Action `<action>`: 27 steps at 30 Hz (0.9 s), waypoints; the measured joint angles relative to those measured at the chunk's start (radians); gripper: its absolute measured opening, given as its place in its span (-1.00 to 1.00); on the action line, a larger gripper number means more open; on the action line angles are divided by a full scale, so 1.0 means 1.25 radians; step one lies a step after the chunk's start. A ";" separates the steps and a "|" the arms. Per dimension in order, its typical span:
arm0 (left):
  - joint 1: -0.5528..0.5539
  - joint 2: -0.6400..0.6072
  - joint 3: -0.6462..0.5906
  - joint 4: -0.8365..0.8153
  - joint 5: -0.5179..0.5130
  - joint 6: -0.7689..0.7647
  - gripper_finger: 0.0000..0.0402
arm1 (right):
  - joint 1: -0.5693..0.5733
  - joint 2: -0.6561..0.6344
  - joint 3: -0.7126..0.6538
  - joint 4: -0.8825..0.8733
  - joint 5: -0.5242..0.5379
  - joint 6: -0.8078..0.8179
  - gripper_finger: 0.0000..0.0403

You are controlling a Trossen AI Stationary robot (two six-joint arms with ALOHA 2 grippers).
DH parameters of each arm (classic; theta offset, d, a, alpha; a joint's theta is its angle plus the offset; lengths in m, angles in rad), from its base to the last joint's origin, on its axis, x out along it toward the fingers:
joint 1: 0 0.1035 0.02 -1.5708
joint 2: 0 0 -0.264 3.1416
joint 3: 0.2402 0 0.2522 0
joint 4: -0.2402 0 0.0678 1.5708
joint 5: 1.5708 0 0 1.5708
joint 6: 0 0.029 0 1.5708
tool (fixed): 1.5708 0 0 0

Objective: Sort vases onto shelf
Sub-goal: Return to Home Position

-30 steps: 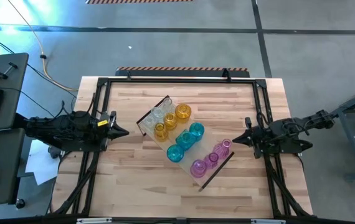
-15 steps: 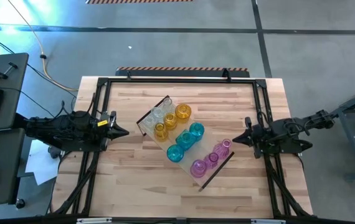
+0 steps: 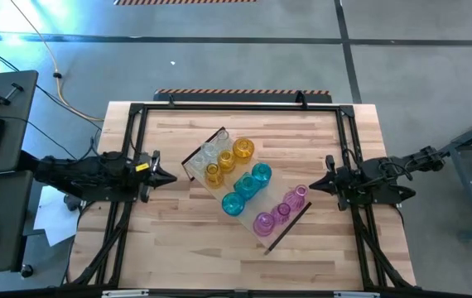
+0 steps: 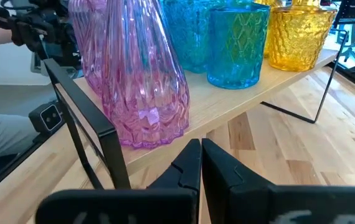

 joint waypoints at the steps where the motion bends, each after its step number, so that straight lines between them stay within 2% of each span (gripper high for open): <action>1: 0.000 -0.001 -0.016 0.006 0.000 0.000 -0.98 | 0.000 0.000 0.000 0.000 0.000 -0.001 -1.00; 21: -0.001 -0.001 -0.027 0.023 -0.007 0.000 -0.98 | 0.001 0.001 0.000 -0.015 -0.001 -0.028 -1.00; 23: -0.001 -0.001 -0.027 0.023 -0.007 0.000 -0.98 | 0.001 0.000 -0.024 0.046 -0.001 -0.046 -1.00; 27: -0.001 -0.001 -0.027 0.022 -0.007 0.000 -0.98 | 0.001 0.002 -0.109 0.254 -0.028 -0.127 -1.00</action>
